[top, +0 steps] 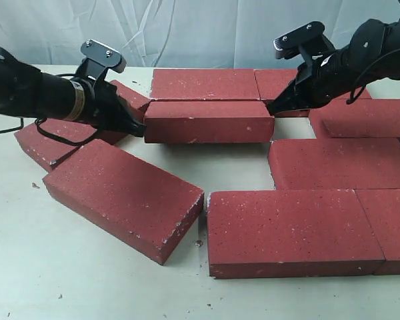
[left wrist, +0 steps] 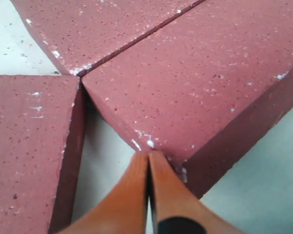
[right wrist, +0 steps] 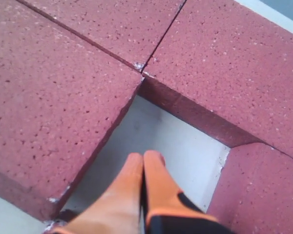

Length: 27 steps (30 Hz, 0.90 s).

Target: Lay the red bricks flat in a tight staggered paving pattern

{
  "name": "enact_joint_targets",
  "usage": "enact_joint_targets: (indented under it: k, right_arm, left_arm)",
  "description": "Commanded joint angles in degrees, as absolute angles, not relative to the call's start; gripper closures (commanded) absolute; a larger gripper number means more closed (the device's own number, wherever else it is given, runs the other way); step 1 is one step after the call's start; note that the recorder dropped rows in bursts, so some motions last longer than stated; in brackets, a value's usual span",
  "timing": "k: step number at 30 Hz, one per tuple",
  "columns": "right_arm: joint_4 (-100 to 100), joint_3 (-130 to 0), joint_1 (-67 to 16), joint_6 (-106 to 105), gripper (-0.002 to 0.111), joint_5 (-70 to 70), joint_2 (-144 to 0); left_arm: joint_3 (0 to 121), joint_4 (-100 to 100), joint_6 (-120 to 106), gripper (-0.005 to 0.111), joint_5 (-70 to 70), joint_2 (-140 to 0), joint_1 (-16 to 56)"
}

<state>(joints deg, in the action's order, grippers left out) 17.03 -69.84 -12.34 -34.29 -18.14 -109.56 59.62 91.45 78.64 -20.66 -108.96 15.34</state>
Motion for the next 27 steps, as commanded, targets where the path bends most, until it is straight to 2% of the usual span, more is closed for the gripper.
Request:
enact_joint_targets:
  k: [1, 11, 17, 24, 27]
  right_arm:
    - [17.44, -70.17, -12.09, -34.19, 0.109, -17.62, -109.57]
    - [17.44, -70.42, -12.29, -36.14, 0.109, -14.08, -113.72]
    - [17.34, -70.58, -15.51, -37.66, 0.109, -11.95, -114.59]
    - [17.32, -70.58, -16.64, -37.66, 0.109, -9.21, -114.59]
    - [17.03, -70.58, -17.13, -37.66, 0.109, -9.44, -114.30]
  left_arm:
    - [60.92, 91.52, 79.22, 0.107, -21.64, -111.22, 15.53]
    - [60.95, 90.86, 79.22, 0.107, -4.29, -111.84, 15.53]
    - [60.95, 90.86, 79.22, 0.107, 3.53, -111.84, 15.53]
    - [60.71, 90.19, 79.22, 0.107, 1.43, -108.32, 15.53]
    - [59.87, 90.13, 79.22, 0.107, -5.90, -106.34, 15.53]
